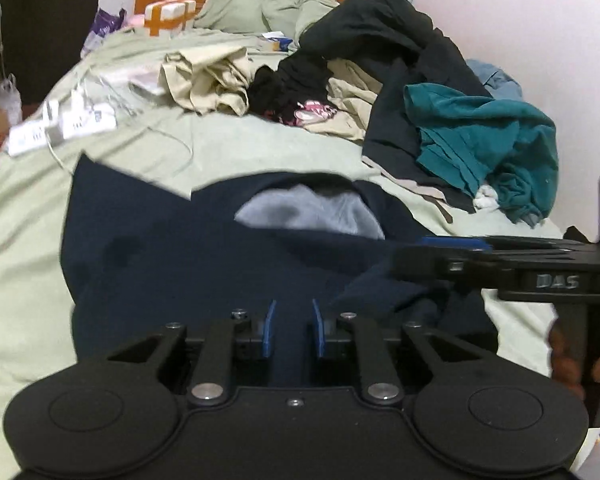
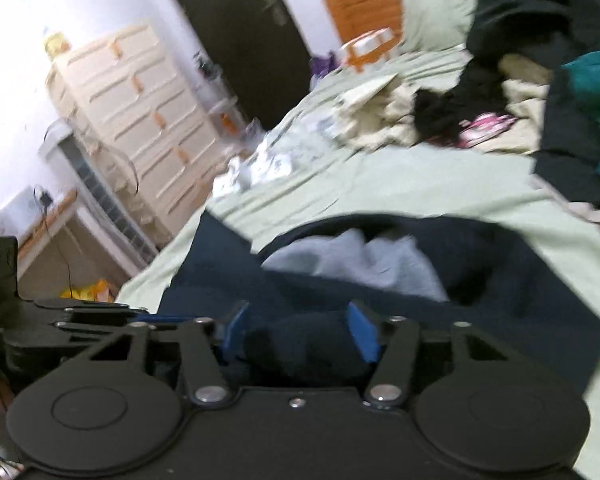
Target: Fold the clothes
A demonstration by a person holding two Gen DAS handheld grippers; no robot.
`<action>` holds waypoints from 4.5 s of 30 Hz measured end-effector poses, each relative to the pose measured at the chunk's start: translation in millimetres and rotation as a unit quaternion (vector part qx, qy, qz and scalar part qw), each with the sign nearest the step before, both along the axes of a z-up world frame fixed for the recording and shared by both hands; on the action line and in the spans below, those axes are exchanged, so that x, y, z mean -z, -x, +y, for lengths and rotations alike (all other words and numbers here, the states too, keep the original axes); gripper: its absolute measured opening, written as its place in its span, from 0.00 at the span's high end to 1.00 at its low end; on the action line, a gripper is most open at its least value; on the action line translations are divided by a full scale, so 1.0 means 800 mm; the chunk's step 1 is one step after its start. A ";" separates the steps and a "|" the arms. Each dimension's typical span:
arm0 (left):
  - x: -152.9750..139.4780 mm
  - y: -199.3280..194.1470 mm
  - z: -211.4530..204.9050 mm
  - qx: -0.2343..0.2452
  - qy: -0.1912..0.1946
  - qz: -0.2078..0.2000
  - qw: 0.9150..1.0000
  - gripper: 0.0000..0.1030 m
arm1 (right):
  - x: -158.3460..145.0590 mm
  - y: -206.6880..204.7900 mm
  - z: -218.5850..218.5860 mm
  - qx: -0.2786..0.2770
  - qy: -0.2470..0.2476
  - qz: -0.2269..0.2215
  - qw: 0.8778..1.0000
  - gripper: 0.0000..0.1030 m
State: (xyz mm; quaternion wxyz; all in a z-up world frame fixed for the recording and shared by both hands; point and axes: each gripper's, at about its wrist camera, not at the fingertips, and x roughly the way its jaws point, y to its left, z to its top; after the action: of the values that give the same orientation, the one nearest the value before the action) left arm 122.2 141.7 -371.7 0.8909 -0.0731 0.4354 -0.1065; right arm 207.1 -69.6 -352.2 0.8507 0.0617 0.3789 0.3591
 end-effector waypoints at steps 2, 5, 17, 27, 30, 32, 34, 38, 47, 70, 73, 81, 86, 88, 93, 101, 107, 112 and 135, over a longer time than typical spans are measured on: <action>0.023 0.000 -0.003 0.013 -0.017 0.020 1.000 0.83 | 0.016 0.002 0.010 -0.008 0.038 0.002 0.999 0.58; 0.044 0.002 -0.002 0.019 -0.025 0.039 0.999 0.83 | 0.041 0.010 0.007 -0.018 0.078 0.011 0.997 0.60; 0.030 0.002 0.002 0.049 -0.048 0.023 0.997 0.80 | 0.058 0.040 0.012 -0.040 0.157 -0.030 0.986 0.58; 0.033 0.006 0.028 0.022 -0.145 -0.029 0.989 0.65 | 0.047 0.053 -0.008 -0.022 0.153 -0.029 0.988 0.54; 0.051 0.005 0.020 0.034 -0.176 -0.023 0.984 0.65 | 0.065 0.051 -0.010 -0.024 0.156 -0.031 0.987 0.53; 0.059 0.000 0.025 0.030 -0.162 -0.012 0.986 0.65 | 0.075 0.052 -0.014 -0.023 0.152 -0.028 0.988 0.53; 0.066 -0.006 0.032 0.026 -0.148 0.000 0.989 0.65 | 0.081 0.049 -0.015 -0.024 0.151 -0.027 0.988 0.53; 0.054 -0.013 0.033 0.023 -0.144 0.011 0.989 0.64 | 0.079 0.039 -0.008 -0.031 0.167 -0.029 0.985 0.52; 0.025 0.000 0.044 0.005 -0.082 0.045 0.996 0.62 | 0.048 0.035 -0.024 -0.025 0.151 0.013 0.988 0.50; -0.005 0.043 0.068 -0.090 -0.068 0.084 0.990 0.32 | 0.032 0.041 -0.085 0.023 0.108 0.078 0.991 0.33; -0.008 0.068 0.083 -0.126 -0.040 0.085 0.988 0.26 | 0.019 0.053 -0.108 0.030 0.105 0.086 0.990 0.31; 0.024 0.131 0.115 -0.113 -0.032 0.108 0.987 0.25 | 0.015 0.150 -0.186 0.144 0.102 0.120 0.977 0.01; 0.028 0.186 0.143 -0.071 0.019 0.129 0.989 0.25 | 0.041 0.221 -0.220 0.199 0.084 0.171 0.961 0.01; 0.028 0.205 0.145 -0.054 0.026 0.131 0.989 0.25 | 0.049 0.243 -0.227 0.215 0.077 0.190 0.955 0.01; 0.035 0.257 0.146 -0.045 0.089 0.161 0.982 0.25 | 0.064 0.295 -0.222 0.222 0.029 0.239 0.945 0.03; 0.071 0.272 0.141 -0.048 0.144 0.225 0.963 0.25 | 0.103 0.334 -0.194 0.193 0.044 0.276 0.941 0.24; 0.085 0.267 0.144 -0.025 0.144 0.211 0.966 0.29 | 0.128 0.344 -0.200 0.222 -0.006 0.292 0.930 0.29; 0.072 0.263 0.144 -0.007 0.165 0.212 0.963 0.76 | 0.118 0.346 -0.208 0.220 -0.023 0.301 0.928 0.57; -0.053 0.170 0.169 -0.049 0.234 0.111 0.965 0.91 | -0.031 0.232 -0.221 0.184 -0.126 0.192 0.956 0.94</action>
State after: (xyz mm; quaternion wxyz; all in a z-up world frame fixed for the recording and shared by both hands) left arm -13.5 276.7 -329.7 0.7994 -0.3119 0.4903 -0.1527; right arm 21.4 -246.3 -327.8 0.7987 0.3049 0.4685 0.2227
